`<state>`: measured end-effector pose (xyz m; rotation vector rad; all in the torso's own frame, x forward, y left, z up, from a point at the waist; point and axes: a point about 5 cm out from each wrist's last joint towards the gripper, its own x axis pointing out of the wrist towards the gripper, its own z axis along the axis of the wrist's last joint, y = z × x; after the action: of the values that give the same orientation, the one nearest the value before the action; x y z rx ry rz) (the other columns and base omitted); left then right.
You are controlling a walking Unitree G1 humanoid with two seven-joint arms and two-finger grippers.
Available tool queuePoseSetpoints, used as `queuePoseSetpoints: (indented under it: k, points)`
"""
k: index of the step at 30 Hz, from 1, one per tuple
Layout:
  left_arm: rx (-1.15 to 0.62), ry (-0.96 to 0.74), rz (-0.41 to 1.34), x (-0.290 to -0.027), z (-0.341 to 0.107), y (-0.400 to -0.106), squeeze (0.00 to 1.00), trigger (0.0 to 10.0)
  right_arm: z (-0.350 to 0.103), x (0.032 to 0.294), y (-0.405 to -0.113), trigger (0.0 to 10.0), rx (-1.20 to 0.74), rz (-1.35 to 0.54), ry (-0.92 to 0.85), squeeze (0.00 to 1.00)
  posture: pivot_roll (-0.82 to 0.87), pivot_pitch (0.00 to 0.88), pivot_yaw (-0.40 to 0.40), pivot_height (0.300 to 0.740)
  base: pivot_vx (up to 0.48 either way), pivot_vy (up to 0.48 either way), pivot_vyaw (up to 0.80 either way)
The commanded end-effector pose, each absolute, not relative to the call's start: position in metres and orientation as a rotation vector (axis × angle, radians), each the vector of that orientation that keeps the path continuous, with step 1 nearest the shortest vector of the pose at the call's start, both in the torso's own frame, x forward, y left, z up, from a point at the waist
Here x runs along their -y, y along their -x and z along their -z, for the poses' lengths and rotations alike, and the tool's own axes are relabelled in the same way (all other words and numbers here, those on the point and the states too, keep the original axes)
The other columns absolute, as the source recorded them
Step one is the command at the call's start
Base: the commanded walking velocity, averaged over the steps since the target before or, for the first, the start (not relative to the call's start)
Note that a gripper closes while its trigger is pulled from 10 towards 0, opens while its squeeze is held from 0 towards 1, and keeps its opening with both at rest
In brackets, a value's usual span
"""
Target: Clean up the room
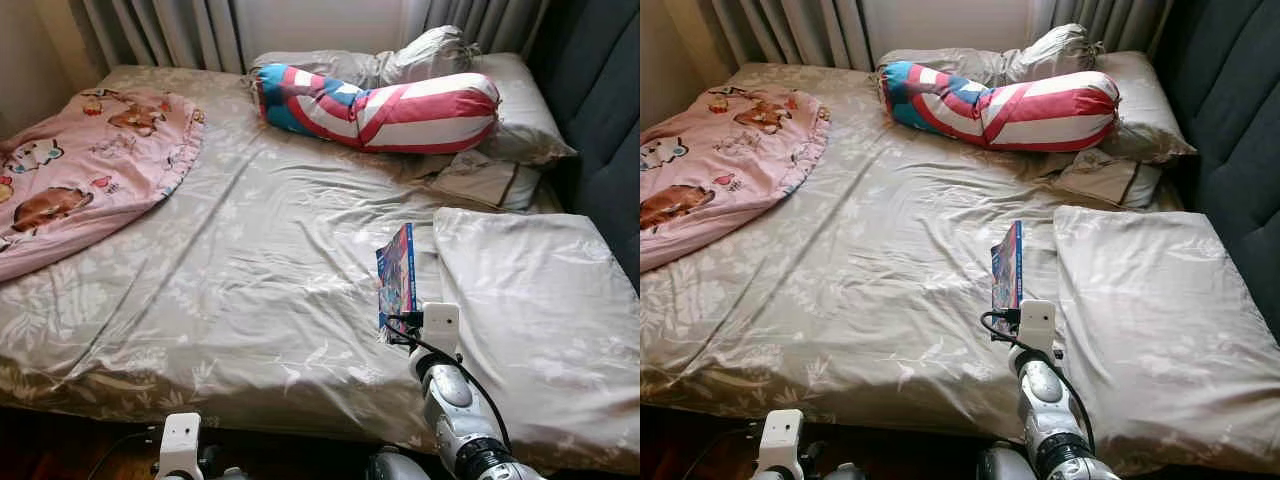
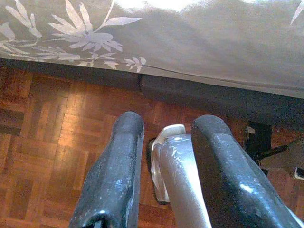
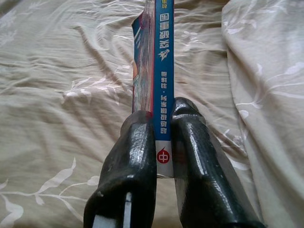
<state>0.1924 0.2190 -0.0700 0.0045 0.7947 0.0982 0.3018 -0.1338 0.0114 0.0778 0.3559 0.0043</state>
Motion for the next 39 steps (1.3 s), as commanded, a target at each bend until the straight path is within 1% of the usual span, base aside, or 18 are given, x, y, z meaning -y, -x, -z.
queuePoseSetpoints:
  k: [1,9,23,39]
  points:
    - [-0.818,-0.009,-0.096,-0.219,0.072,-0.189,0.0,10.0,-0.016,0.132,-0.307,10.0,-0.344,-0.012,-0.064,0.0,-0.03,0.076,-0.027,0.662,0.0,0.0,0.0]
    - [-0.818,-0.009,-0.097,-0.219,0.072,-0.189,0.0,10.0,-0.019,0.13,-0.307,10.0,-0.317,-0.024,-0.087,0.0,-0.03,0.074,-0.029,0.613,0.0,0.0,0.0]
    - [-0.815,-0.007,-0.098,-0.218,0.072,-0.189,0.0,10.0,-0.019,0.13,-0.307,10.0,-0.308,-0.026,-0.094,0.0,-0.03,0.072,-0.03,0.613,0.0,0.0,0.0]
    - [-0.815,-0.001,-0.098,-0.218,0.072,-0.189,0.0,10.0,-0.023,0.117,-0.307,10.0,-0.279,-0.124,-0.122,0.0,-0.03,0.067,-0.03,0.613,0.0,0.0,0.0]
